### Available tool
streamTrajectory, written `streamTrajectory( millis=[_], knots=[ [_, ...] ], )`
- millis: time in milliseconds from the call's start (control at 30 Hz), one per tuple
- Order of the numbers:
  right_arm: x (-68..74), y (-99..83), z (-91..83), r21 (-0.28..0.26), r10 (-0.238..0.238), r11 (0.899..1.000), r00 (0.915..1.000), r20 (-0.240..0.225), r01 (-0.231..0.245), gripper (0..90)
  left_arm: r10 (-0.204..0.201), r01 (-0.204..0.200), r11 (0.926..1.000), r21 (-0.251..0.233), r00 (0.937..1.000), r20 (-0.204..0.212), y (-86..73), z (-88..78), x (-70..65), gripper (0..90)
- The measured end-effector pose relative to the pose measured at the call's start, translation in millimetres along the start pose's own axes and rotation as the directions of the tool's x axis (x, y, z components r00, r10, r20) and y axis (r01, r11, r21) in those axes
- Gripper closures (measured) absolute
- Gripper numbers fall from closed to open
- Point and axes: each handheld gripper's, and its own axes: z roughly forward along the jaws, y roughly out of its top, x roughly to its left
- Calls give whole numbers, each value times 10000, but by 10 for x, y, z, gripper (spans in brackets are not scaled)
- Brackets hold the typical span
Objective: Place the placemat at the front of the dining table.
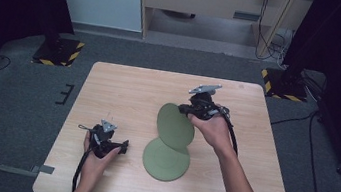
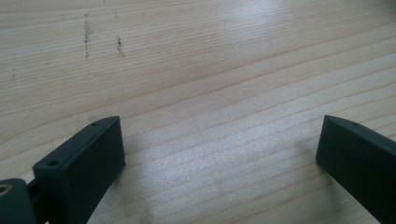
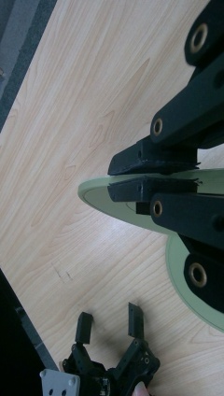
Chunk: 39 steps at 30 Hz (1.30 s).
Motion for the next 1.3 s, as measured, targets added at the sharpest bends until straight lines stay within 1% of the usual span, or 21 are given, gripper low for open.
streamTrajectory(
  millis=[267, 500, 633, 767, 900, 1100, 1300],
  knots=[
    [-49, 35, 17, -33, 46, 10000, 10000, 22, -46, 862, -1, 1, 10000, 0, 10000, -2, 0, 0, 0, 4],
    [-62, 59, 17, -66, 105, 9999, 9999, 7, -105, 861, -4, 4, 10000, 2, 10000, -6, 0, 0, -1, 4],
    [-79, 60, 10, -223, 200, 9996, 9998, 29, -199, 862, -6, 6, 10000, -2, 10000, -7, 0, 1, -1, 4],
    [-86, 64, 1, -259, 243, 9994, 9997, 7, -243, 862, -6, 6, 10000, 0, 10000, -6, 0, 0, -1, 4],
    [-91, 62, -23, -498, 315, 9983, 9995, -49, -317, 862, -5, 5, 10000, 0, 10000, -3, 0, 0, -1, 4],
    [-136, 57, -31, -574, 461, 9973, 9987, 236, -446, 862, -7, 7, 10000, -2, 10000, -2, 0, 1, -1, 4],
    [-202, 74, -24, -801, 827, 9936, 9958, 403, -792, 862, -5, 5, 10000, 0, 10000, -1, 1, 1, -1, 4]
  ],
)
